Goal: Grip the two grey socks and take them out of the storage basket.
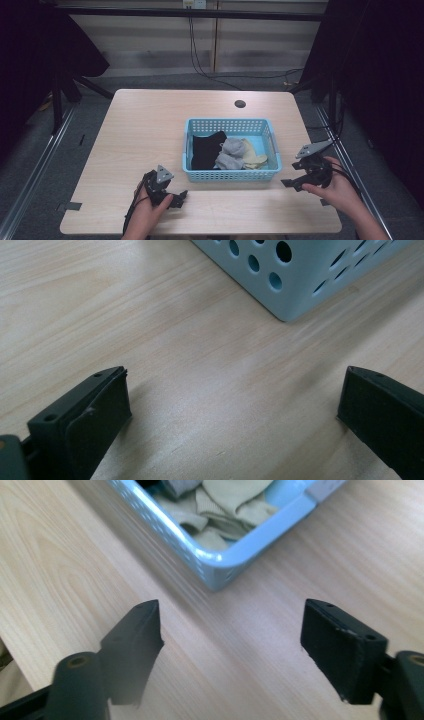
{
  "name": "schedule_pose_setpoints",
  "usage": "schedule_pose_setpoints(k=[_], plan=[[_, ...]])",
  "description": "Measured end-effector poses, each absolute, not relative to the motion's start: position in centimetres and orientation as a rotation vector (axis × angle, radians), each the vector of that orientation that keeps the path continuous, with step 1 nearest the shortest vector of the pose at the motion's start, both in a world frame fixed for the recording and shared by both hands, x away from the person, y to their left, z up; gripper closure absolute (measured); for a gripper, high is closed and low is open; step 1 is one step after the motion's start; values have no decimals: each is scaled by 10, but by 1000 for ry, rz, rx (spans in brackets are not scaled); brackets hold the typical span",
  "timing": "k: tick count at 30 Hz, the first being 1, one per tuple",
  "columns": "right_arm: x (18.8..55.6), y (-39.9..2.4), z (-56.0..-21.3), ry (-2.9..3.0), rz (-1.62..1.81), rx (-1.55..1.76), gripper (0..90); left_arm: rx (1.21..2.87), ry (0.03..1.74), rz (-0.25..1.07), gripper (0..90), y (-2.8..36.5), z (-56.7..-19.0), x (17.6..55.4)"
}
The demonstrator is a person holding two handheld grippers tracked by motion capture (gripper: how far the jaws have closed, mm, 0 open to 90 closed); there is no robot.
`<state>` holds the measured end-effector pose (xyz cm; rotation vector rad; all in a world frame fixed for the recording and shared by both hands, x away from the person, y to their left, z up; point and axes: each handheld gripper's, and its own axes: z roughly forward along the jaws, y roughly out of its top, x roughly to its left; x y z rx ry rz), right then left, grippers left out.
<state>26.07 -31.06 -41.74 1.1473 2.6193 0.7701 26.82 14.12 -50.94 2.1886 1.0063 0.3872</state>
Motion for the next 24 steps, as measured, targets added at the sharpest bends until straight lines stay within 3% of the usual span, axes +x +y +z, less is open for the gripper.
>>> schedule_pose_setpoints(k=[10, 24], plan=[[286, -288, -384, 2652, 749, 1101, 279, 2189, 1006, 387, 0, 141, -509, 268], [322, -245, -380, 2705, 740, 1081, 303, 2189, 1005, 385, 0, 141, -509, 268]])
